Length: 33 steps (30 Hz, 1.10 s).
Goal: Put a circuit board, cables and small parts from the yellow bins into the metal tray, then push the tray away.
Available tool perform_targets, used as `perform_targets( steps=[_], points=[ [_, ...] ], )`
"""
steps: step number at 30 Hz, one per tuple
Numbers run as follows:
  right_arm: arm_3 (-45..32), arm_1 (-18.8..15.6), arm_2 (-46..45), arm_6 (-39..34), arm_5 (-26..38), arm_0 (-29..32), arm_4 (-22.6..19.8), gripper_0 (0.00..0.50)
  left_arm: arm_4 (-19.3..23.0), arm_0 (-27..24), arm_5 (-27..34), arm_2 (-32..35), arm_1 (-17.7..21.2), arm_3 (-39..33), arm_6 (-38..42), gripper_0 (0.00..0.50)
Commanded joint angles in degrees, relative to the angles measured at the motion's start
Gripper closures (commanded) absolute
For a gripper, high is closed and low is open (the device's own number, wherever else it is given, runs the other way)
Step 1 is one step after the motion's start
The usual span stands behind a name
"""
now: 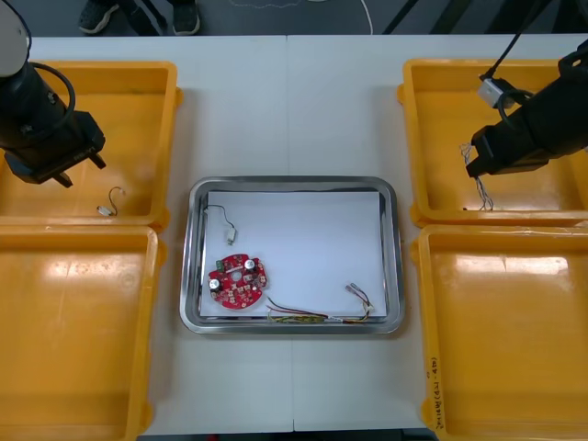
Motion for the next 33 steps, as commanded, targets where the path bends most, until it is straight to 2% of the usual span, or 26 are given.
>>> perform_targets(
  steps=[1,7,17,21,33],
  points=[
    [-4.3,-2.5,1.8,-2.3,2.5,-5.0,-1.8,0.5,0.5,-2.8,-2.7,0.4,2.8,2.4,-9.7,0.0],
    [-5.3,-2.4,2.6,-2.2,5.2,-6.5,-6.7,0.5,0.7,-2.7,-3.1,-0.9,2.7,4.0,-16.2,0.0],
    [-15.0,-1.4,9.3,-2.6,8.0,-6.9,-9.7,0.5,2.2,-2.7,-3.1,-3.3,2.8,6.2,-29.2,0.0],
    [-18.0,-0.3,11.5,-3.0,8.7,-6.9,-9.8,0.5,2.9,-2.7,-3.6,-4.2,2.7,8.2,-32.9,0.0],
    [-25.4,2.0,19.4,-2.1,7.8,-6.9,-8.7,0.5,3.8,-2.5,-8.1,-5.0,1.7,11.5,-34.6,0.0]
  ],
)
